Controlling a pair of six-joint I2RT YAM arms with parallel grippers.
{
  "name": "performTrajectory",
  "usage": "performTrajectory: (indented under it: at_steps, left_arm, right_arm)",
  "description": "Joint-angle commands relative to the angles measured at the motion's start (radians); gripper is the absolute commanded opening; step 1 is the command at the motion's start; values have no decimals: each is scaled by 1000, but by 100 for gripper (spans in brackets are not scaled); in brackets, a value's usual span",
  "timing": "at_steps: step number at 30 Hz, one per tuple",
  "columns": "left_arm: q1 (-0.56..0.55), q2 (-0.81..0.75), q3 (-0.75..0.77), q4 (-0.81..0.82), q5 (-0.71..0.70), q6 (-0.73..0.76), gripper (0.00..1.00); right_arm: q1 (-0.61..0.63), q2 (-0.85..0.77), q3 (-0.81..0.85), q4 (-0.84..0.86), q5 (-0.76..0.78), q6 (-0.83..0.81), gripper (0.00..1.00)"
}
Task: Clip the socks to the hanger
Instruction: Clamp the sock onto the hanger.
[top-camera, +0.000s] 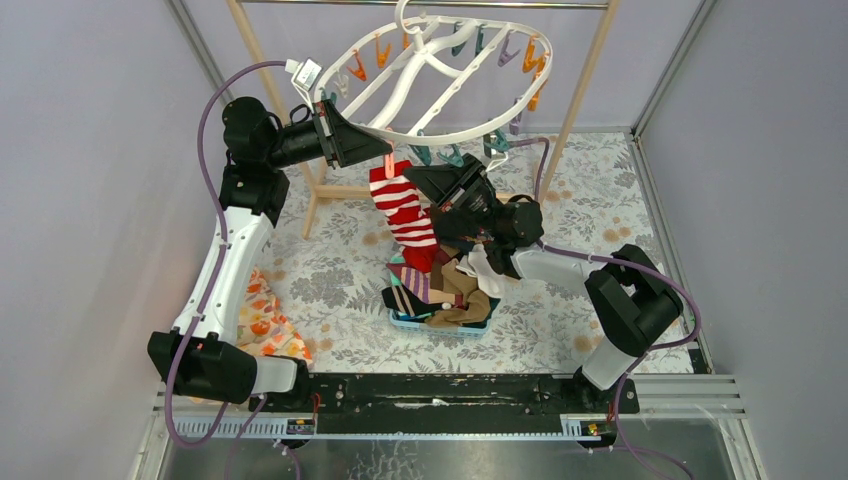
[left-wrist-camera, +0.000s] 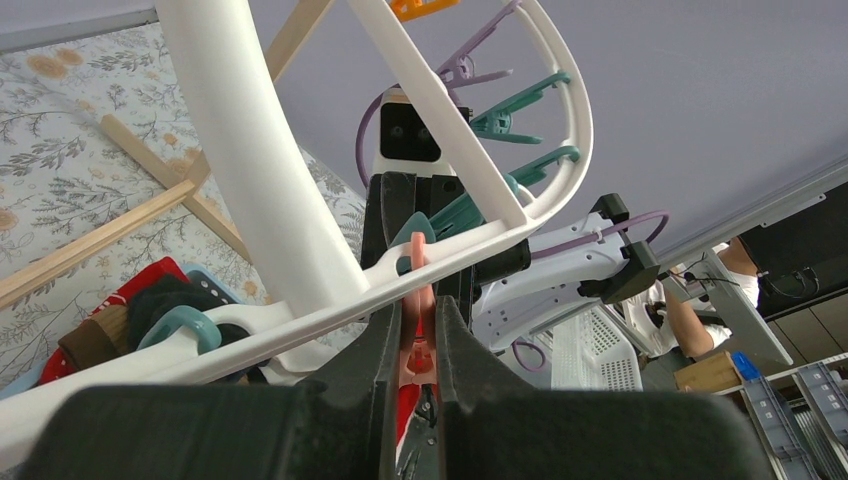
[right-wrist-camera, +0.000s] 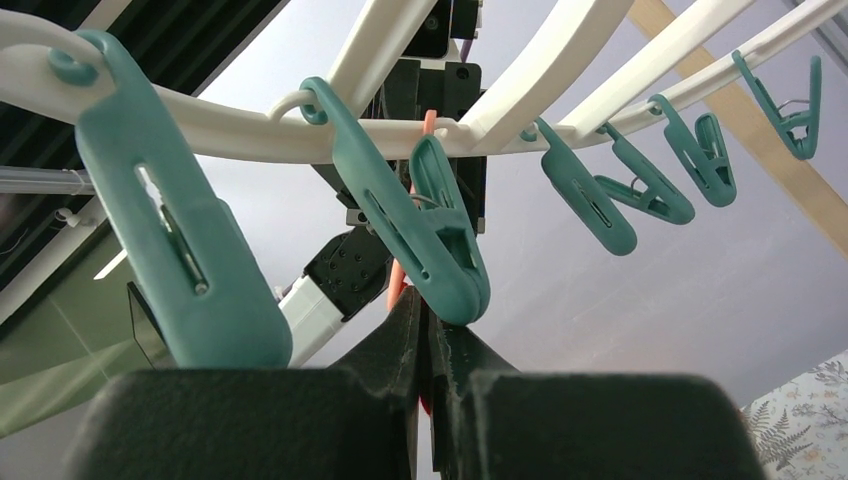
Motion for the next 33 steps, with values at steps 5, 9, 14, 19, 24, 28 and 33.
performTrajectory:
  at_steps: [5,9,14,19,24,28,33]
  left_arm:
    - [-5,-29,-2,43,63,-10,15]
    - [-5,-35,-6,39,61,-8,49]
    - [-4,-48,-15,21,56,7,64]
    - [-3,-67,-9,-87,42,109,72]
    - [-2,-89,-9,-277,-18,305,69]
    - [-3,-109,-51,-390,-82,479,65]
    - [-6,-114,-104,-368,-99,462,60]
  right_arm:
    - [5,0,74,135,10,17,7]
    - [6,-2,67,134,18,17,19]
    - [6,-2,71,134,16,22,26]
    - [6,-13,53,133,29,15,43]
    - [4,-36,10,131,43,-7,58]
    - [4,-51,-27,130,57,-16,59]
    - [2,-43,-17,127,41,-8,59]
